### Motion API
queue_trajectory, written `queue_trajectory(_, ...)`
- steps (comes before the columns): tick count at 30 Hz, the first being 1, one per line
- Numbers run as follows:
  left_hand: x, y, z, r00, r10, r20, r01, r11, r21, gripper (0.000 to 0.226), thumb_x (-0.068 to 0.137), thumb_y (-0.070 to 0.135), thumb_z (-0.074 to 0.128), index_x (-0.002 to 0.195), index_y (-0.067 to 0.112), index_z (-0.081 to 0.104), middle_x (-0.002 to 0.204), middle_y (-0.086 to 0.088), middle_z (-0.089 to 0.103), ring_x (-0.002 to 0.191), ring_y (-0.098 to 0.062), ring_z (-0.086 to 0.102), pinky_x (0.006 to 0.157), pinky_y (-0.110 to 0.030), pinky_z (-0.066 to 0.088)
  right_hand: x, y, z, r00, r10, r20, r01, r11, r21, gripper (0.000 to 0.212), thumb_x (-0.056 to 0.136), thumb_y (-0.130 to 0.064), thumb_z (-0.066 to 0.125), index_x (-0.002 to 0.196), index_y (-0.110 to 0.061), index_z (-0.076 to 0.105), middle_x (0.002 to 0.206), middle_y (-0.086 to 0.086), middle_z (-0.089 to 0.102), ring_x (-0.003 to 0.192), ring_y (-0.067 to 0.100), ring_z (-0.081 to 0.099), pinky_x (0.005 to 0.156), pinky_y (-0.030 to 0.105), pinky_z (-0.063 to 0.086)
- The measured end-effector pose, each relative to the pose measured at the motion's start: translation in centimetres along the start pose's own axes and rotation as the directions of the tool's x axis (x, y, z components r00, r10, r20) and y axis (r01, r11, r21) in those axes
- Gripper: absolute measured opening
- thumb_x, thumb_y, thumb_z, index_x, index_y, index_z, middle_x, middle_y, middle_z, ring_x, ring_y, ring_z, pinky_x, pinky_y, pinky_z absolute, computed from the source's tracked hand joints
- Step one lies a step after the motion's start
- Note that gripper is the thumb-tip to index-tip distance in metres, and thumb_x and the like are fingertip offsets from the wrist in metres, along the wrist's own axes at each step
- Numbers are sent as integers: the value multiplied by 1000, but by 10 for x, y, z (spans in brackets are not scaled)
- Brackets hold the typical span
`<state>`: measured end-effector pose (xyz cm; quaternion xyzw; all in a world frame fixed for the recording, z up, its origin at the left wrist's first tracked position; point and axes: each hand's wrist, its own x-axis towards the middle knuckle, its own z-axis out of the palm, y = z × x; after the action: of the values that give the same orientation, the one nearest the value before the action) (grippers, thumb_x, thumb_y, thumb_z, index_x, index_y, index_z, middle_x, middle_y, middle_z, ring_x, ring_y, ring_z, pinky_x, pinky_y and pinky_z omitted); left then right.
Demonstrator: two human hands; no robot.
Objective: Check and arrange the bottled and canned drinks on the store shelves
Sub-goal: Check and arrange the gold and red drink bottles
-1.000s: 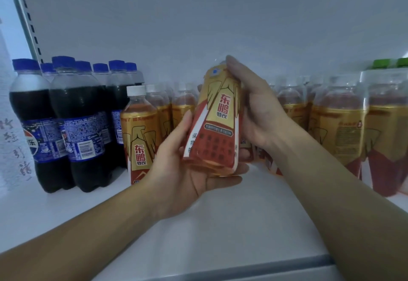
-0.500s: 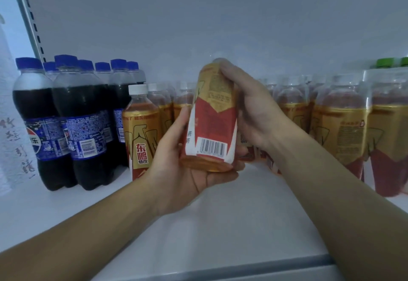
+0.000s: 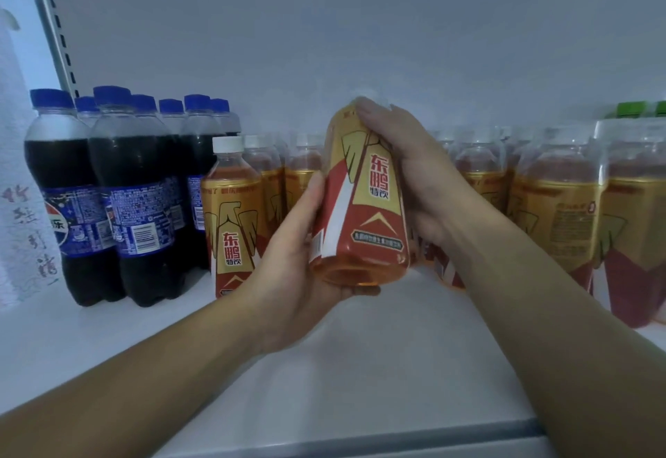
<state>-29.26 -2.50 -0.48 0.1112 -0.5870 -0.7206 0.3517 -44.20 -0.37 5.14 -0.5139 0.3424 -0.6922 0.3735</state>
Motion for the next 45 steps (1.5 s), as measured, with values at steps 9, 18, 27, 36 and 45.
queue_trajectory(9,-3,4,2,999,-1,-33,1,1000,19,57,79,59,53,120,21,66,114,-12,73,106,-33,70,88,-53,58,2,2,0,997,57,-52,-67,973,-219,85,78,-55,79,148,-27,39,127,7,66,99,22,74,93,45,58)
queue_trajectory(18,1,10,-23,835,-123,537,373,844,-386,79,98,56,47,147,-5,37,140,-37,46,113,-45,64,90,-44,57,7,7,-12,917,382,117,-386,922,17,39,84,-57,71,90,-18,75,86,3,64,78,21,55,81,30,30)
queue_trajectory(27,0,6,-9,974,-125,187,96,983,153,68,70,68,67,116,19,70,111,-12,74,95,-27,74,79,-37,60,1,1,-1,970,153,188,-179,975,131,38,84,-31,73,115,-10,64,95,9,69,81,21,69,75,36,57)
queue_trajectory(36,2,4,-18,979,197,50,-198,869,454,70,64,20,84,122,39,50,110,12,73,104,-4,68,87,-25,50,-1,0,-11,864,-190,466,178,982,70,92,54,-14,92,136,-15,52,130,15,60,111,29,62,93,47,54)
queue_trajectory(45,-4,34,-28,554,817,158,-611,271,744,72,88,18,60,151,16,26,155,-2,32,145,-14,31,115,-43,37,-2,22,7,989,-47,139,57,996,-68,77,65,1,77,134,-21,51,118,9,72,110,28,69,92,43,54)
